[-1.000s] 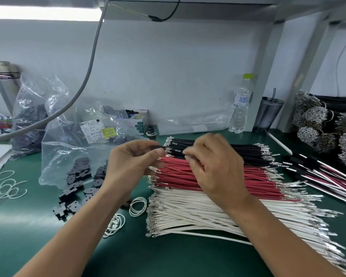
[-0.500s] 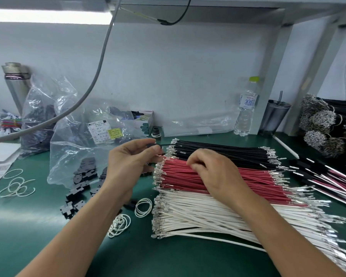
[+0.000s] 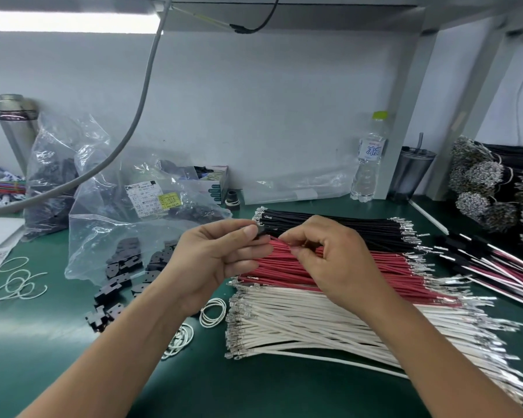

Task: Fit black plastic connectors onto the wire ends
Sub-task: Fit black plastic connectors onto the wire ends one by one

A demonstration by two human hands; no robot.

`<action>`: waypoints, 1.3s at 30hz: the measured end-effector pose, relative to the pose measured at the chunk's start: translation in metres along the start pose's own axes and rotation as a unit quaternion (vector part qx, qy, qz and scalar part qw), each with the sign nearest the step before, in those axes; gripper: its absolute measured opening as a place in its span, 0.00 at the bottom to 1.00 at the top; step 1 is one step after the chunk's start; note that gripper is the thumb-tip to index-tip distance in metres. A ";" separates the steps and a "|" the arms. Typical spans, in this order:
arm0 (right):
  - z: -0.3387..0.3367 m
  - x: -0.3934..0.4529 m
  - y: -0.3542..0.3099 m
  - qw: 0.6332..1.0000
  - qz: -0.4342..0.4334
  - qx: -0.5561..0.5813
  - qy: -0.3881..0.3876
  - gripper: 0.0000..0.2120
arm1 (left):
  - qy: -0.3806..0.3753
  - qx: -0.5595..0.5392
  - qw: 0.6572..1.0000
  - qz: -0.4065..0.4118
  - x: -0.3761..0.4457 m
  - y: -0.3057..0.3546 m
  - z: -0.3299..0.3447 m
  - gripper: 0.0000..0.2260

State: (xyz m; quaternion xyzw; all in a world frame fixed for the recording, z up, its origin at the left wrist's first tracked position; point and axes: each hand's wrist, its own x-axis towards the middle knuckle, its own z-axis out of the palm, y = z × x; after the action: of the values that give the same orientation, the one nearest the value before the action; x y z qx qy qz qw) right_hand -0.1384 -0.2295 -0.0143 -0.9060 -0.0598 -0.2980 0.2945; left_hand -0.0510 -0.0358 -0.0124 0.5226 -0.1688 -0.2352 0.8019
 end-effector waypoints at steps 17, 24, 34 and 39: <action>-0.005 -0.003 -0.007 0.994 -0.050 0.040 0.086 0.05 | -0.031 -0.009 0.999 -0.015 -0.002 0.005 -0.003 0.15; -0.006 -0.002 -0.007 0.994 -0.069 0.041 0.079 0.05 | -0.043 -0.020 0.999 -0.022 -0.002 0.005 -0.003 0.13; -0.006 -0.003 -0.010 0.989 -0.091 0.048 0.110 0.05 | -0.059 -0.031 0.998 -0.020 -0.002 0.005 -0.004 0.12; -0.007 -0.003 -0.013 0.986 -0.106 0.067 0.112 0.04 | -0.059 -0.037 0.998 -0.011 -0.003 0.007 -0.004 0.11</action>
State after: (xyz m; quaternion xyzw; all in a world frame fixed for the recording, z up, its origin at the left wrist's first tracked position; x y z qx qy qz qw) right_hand -0.1487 -0.2227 -0.0051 -0.8338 -0.1419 -0.4225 0.3258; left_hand -0.0495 -0.0287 -0.0078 0.4797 -0.2015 -0.2804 0.8067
